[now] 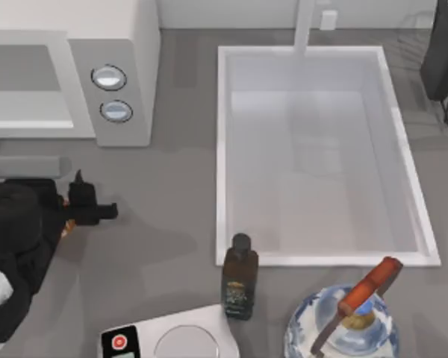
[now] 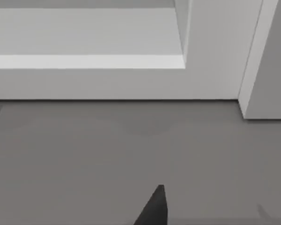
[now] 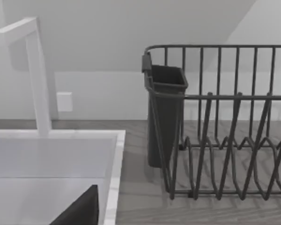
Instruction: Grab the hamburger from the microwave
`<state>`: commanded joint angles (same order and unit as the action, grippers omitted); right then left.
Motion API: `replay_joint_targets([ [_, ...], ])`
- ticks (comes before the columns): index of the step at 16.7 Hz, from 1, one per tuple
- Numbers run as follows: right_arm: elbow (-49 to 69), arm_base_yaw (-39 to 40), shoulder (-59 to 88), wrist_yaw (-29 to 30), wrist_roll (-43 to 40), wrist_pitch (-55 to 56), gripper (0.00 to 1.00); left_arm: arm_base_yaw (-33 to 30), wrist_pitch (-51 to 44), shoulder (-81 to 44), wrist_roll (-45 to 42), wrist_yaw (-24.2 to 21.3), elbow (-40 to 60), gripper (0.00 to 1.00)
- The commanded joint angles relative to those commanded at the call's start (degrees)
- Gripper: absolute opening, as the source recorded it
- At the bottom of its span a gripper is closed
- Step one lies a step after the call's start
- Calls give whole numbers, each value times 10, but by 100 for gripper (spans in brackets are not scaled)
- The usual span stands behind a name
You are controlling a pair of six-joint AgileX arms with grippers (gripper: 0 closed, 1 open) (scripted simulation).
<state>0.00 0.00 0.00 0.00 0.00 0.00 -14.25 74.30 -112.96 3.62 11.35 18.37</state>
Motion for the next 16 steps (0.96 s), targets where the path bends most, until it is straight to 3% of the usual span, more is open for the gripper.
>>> replay_joint_targets([
  [10,0,0,0,0,0,0,100,0,0,0,0,0,0,98],
  [16,0,0,0,0,0,0,100,0,0,0,0,0,0,100],
])
